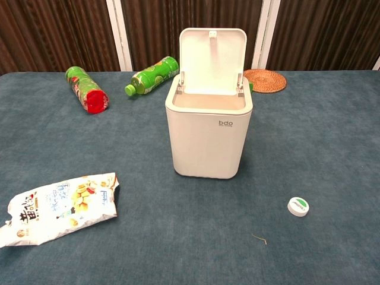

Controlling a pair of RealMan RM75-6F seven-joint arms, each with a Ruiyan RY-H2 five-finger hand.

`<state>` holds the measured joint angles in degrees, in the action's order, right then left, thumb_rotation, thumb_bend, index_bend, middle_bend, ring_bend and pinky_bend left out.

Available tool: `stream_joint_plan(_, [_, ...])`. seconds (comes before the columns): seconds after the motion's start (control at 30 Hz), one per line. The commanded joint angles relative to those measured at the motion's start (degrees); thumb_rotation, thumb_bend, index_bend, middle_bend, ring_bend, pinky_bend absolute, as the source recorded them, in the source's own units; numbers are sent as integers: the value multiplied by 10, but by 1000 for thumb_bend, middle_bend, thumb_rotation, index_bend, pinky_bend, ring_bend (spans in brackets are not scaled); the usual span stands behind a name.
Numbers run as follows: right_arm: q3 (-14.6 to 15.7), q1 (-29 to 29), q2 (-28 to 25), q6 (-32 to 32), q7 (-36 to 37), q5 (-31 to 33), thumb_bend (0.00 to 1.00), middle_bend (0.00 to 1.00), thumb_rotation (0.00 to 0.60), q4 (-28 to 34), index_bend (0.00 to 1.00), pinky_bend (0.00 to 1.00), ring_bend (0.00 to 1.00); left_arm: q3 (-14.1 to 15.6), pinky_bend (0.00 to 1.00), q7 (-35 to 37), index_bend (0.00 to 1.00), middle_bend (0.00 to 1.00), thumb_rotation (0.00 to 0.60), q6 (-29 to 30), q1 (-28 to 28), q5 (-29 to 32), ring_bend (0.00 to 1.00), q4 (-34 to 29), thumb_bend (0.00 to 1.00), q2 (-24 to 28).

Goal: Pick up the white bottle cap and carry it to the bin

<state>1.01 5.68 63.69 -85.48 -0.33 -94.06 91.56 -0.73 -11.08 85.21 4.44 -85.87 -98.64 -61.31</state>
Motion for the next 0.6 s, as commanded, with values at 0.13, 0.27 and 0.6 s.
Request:
stream_joint_plan(0.13, [0, 1, 1, -1, 9, -4, 76, 117, 600, -3, 161, 244, 43, -1, 436, 0, 269, 246, 600, -1, 0, 2, 291, 0, 554, 0])
stream_joint_plan(0.27, [3, 5, 2, 4, 25, -13, 76, 132, 600, -9, 179, 253, 59, -1, 437, -1, 270, 246, 600, -2, 0, 0, 291, 0, 554, 0])
stream_joint_plan(0.6, [3, 27, 51, -57, 77, -111, 76, 634, 600, -122, 439, 781, 679, -2, 439, -2, 276, 249, 600, 1, -4, 7, 291, -3, 554, 2])
